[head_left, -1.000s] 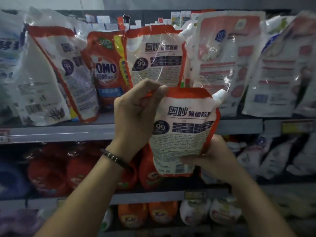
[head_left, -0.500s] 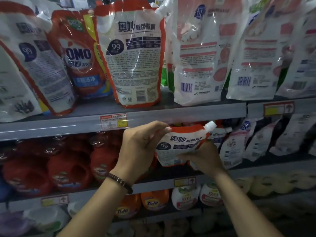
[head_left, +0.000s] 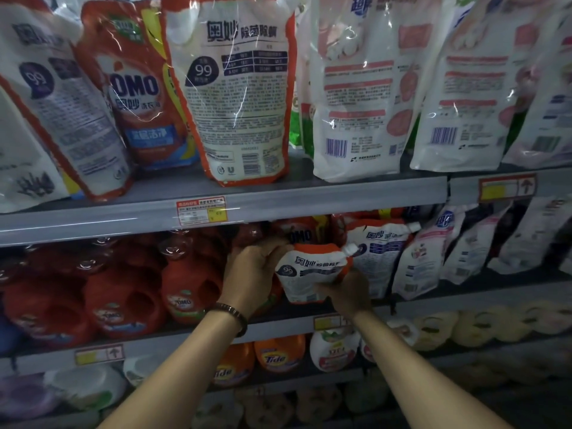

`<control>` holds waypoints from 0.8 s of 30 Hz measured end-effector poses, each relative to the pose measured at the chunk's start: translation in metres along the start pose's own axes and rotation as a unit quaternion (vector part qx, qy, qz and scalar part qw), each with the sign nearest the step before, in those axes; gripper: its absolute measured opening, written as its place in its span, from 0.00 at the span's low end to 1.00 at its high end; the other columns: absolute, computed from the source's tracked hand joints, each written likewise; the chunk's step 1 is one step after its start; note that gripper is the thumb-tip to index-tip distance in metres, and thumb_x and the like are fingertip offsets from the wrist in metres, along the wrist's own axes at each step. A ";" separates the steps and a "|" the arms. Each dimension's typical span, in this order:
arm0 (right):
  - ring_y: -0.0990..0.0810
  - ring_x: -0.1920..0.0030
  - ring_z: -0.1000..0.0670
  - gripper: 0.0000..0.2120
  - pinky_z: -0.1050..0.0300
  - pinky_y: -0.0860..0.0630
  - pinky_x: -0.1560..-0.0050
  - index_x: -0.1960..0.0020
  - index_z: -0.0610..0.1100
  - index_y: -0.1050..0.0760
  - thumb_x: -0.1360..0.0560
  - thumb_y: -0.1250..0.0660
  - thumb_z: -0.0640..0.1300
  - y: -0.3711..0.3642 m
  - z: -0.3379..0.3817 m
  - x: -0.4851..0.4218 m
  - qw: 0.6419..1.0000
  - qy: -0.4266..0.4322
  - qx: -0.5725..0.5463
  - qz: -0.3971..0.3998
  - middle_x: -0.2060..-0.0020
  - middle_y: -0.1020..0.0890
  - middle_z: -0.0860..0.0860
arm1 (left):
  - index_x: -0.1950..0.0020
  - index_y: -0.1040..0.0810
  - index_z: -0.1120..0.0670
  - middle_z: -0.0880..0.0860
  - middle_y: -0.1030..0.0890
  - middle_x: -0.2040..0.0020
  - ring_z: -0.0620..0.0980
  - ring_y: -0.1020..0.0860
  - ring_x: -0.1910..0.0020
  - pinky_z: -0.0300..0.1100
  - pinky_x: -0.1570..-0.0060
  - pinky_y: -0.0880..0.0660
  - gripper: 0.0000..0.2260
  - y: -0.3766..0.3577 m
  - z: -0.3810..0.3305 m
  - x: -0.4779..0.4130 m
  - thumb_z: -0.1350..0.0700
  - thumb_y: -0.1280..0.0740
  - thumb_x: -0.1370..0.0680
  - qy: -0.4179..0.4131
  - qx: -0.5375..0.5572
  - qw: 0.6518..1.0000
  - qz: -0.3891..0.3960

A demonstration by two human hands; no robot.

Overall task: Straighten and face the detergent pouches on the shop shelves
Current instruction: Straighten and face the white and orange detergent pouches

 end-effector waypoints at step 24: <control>0.17 0.53 0.49 0.12 0.53 0.22 0.51 0.52 0.48 0.18 0.17 0.32 0.54 0.032 -0.002 -0.002 0.991 -0.097 0.016 -0.095 0.57 0.15 0.53 | 0.39 0.16 0.49 0.53 0.12 0.47 0.58 0.15 0.51 0.51 0.50 0.18 0.09 -0.029 -0.007 -0.032 0.50 0.32 0.16 -0.003 -0.104 0.994 0.037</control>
Point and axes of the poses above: each hand's wrist, its own x-axis away from the middle knuckle, its own y-axis out of the back of the hand, z = x × y, the point moved 5 cm from there along -x, towards the middle knuckle
